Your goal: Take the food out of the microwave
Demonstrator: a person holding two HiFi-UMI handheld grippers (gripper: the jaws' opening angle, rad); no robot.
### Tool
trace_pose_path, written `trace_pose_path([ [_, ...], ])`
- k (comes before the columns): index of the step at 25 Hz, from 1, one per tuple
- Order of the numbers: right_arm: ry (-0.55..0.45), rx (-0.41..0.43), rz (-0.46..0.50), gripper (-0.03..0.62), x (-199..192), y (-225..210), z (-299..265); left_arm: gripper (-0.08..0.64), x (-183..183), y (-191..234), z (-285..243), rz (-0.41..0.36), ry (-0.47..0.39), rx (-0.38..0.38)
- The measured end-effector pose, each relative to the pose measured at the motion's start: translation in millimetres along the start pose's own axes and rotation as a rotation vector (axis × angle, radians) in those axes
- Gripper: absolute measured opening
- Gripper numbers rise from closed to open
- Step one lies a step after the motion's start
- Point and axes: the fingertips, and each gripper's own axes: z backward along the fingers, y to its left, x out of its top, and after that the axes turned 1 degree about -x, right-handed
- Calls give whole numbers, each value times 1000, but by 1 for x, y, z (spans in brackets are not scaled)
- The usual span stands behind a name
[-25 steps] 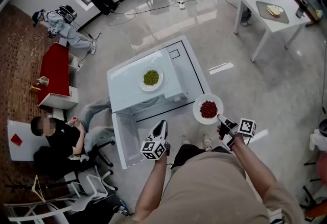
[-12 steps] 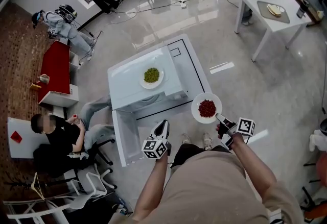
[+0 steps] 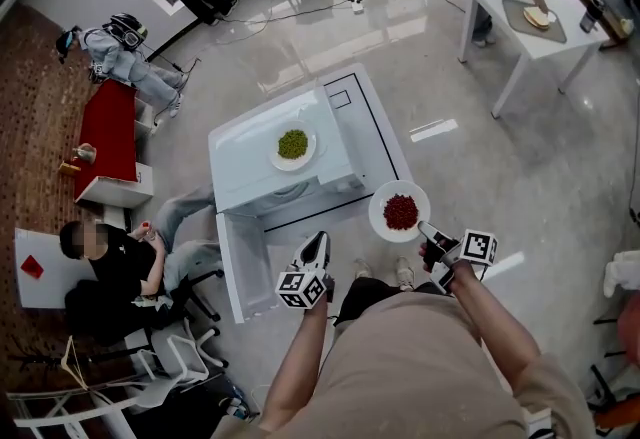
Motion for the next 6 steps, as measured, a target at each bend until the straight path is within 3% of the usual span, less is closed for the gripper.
trace_pose_path([
  [6,18,-20,48,17,1,-4,2,8,-2,-3,-6,-2,-5,-5],
])
